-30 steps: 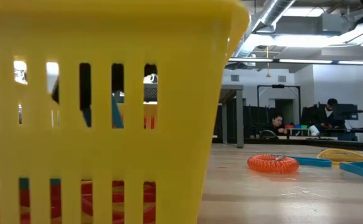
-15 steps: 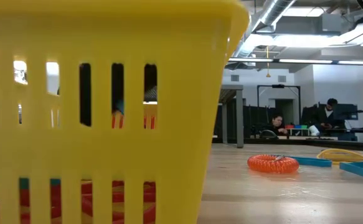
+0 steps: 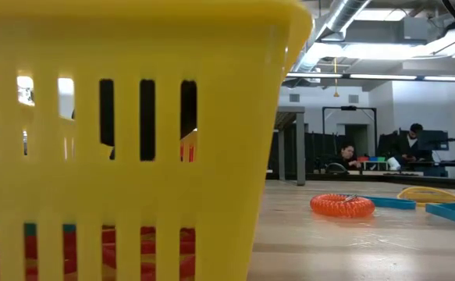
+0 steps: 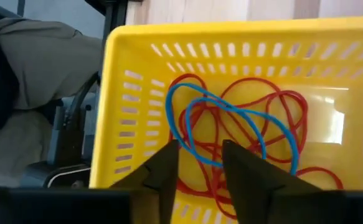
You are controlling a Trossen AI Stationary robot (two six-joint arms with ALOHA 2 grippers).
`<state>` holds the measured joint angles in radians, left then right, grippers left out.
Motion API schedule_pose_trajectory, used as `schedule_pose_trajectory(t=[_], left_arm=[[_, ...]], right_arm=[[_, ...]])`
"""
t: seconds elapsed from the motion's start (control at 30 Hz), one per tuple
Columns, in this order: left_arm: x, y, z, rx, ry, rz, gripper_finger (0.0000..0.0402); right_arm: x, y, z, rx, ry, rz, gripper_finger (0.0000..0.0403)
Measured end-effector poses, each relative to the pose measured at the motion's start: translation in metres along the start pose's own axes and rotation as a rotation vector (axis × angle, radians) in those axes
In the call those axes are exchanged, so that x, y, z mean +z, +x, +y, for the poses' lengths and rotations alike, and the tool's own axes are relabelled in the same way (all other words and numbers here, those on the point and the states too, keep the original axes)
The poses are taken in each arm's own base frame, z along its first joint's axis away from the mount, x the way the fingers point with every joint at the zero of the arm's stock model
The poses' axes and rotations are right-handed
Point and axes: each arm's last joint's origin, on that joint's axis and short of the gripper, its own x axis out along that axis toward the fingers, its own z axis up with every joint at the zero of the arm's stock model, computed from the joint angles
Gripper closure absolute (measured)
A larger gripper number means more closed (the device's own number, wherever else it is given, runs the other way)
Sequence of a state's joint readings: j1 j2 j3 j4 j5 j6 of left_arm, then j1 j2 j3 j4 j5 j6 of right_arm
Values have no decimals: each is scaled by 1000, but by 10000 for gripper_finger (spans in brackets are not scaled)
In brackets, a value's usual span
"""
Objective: Pick & Place Office Desk Supplies
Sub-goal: Put the yellow rubber band into the bottom yellow bin
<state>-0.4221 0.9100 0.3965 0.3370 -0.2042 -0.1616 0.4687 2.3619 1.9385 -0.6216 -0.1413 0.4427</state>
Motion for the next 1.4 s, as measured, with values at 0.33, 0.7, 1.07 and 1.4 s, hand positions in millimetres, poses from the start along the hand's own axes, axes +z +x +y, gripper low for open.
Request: schedule_pose_trajectory(t=[0.33,0.7,1.07,1.4], left_arm=[[0,0,0,0,1,2,183],[-1,0,0,2,2,13,183],[-1,0,0,2,3,14,183],[-1,0,0,2,3,14,183]], right_arm=[[8,-27,-6,-6,-29,-6,202],[1,-120,15,-329,-142,-104,191],[-26,-167,35,-651,-186,-140,191],[-32,-184,50,-543,-214,-339,196]])
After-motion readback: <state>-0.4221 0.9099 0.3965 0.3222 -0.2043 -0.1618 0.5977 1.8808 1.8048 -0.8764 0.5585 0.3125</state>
